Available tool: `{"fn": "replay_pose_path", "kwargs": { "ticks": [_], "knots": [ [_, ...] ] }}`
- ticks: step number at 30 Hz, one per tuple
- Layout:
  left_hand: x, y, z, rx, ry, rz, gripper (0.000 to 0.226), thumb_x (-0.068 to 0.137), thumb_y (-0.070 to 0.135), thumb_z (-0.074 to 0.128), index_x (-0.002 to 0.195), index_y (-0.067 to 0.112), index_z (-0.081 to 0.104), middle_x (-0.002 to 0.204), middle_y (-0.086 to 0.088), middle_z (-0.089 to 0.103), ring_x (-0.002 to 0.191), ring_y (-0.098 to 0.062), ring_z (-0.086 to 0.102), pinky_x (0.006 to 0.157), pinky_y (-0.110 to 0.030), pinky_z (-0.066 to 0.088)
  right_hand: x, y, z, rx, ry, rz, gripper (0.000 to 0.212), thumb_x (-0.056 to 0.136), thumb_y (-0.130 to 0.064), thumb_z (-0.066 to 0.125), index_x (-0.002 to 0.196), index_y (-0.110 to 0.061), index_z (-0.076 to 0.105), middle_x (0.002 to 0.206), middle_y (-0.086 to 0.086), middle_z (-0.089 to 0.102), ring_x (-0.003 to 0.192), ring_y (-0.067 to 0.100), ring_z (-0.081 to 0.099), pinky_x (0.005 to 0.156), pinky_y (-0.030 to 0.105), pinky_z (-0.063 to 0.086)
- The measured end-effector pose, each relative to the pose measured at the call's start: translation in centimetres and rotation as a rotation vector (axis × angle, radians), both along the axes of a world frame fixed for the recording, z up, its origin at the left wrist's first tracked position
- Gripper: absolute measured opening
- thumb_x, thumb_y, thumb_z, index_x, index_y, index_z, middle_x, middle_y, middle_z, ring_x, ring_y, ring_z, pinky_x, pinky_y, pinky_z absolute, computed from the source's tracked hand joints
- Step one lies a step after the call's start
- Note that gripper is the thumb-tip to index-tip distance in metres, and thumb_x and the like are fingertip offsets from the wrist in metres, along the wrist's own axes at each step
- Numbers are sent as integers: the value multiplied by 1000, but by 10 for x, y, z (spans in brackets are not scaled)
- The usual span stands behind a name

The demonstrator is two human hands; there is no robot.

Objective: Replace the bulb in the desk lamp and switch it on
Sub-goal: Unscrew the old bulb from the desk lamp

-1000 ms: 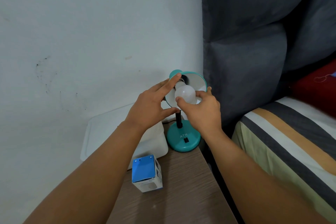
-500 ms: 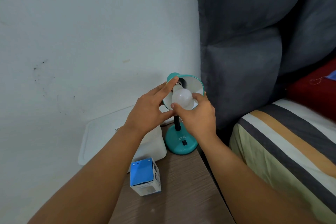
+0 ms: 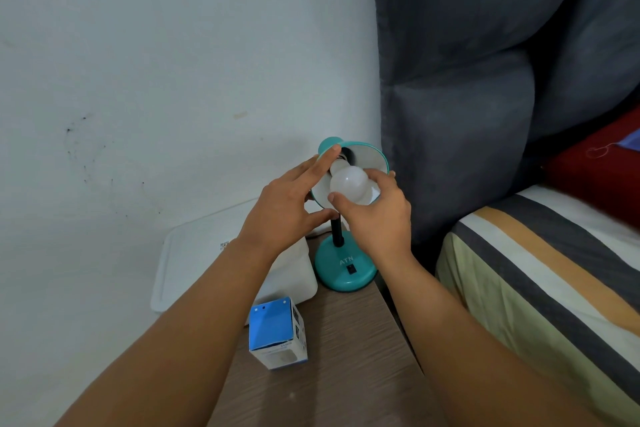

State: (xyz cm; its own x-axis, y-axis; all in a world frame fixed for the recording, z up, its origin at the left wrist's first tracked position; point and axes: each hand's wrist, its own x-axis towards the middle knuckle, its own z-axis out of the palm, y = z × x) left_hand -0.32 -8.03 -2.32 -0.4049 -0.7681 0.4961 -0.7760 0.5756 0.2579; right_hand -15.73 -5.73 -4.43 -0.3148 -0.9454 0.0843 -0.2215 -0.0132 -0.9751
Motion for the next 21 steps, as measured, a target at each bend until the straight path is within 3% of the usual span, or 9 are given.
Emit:
{"fn": "replay_pose_path", "kwargs": {
  "ticks": [3, 5, 9, 12, 14, 18, 21],
  "knots": [
    [-1, 2, 2, -1, 14, -2, 93, 82, 43, 79, 153, 51, 20, 143, 9, 54, 94, 15, 46, 84, -3, 43, 1, 0, 0, -51, -38, 13, 66, 60, -42, 75, 118, -53, 45, 141, -4, 52, 128, 24, 50, 102, 62, 43],
    [-1, 3, 3, -6, 22, -6, 88, 84, 45, 76, 153, 48, 23, 142, 9, 55, 93, 10, 47, 84, -6, 45, 0, 1, -3, -76, -50, 16, 68, 62, -37, 76, 120, -54, 44, 136, -11, 54, 128, 19, 50, 102, 60, 44],
    [-2, 3, 4, -5, 18, -9, 88, 83, 43, 77, 154, 44, 25, 144, 9, 54, 92, 21, 46, 82, 1, 39, -2, 4, -7, -48, -7, 0, 83, 57, -69, 72, 132, -43, 46, 142, -11, 51, 131, 22, 49, 107, 61, 39],
    [-1, 1, 2, 14, 14, -3, 97, 80, 37, 83, 153, 49, 21, 146, 11, 52, 91, 22, 46, 82, 2, 38, -5, 2, -2, 55, 105, 18, 78, 65, -77, 68, 128, -32, 58, 162, 4, 31, 146, 39, 30, 117, 68, 17],
    [-1, 1, 0, 19, 18, -1, 101, 78, 34, 85, 153, 50, 20, 147, 14, 50, 91, 21, 48, 83, 1, 39, -7, -1, 0, 49, 126, 26, 68, 73, -67, 73, 129, -31, 59, 166, 5, 20, 150, 43, 19, 117, 67, 9],
    [-2, 3, -1, -7, 21, -8, 95, 80, 36, 83, 154, 45, 23, 146, 10, 52, 91, 21, 47, 82, 2, 38, -6, -2, -1, -70, 148, 35, 63, 78, -30, 80, 132, -40, 51, 167, 1, 19, 152, 41, 13, 117, 69, 8],
    [-3, 4, 0, -10, 22, -1, 91, 81, 37, 81, 154, 41, 27, 144, 7, 54, 92, 24, 44, 81, 5, 35, -6, -1, -5, -110, 112, 49, 72, 73, -30, 81, 134, -45, 44, 164, -2, 23, 151, 38, 17, 114, 71, 18]
  ]
}}
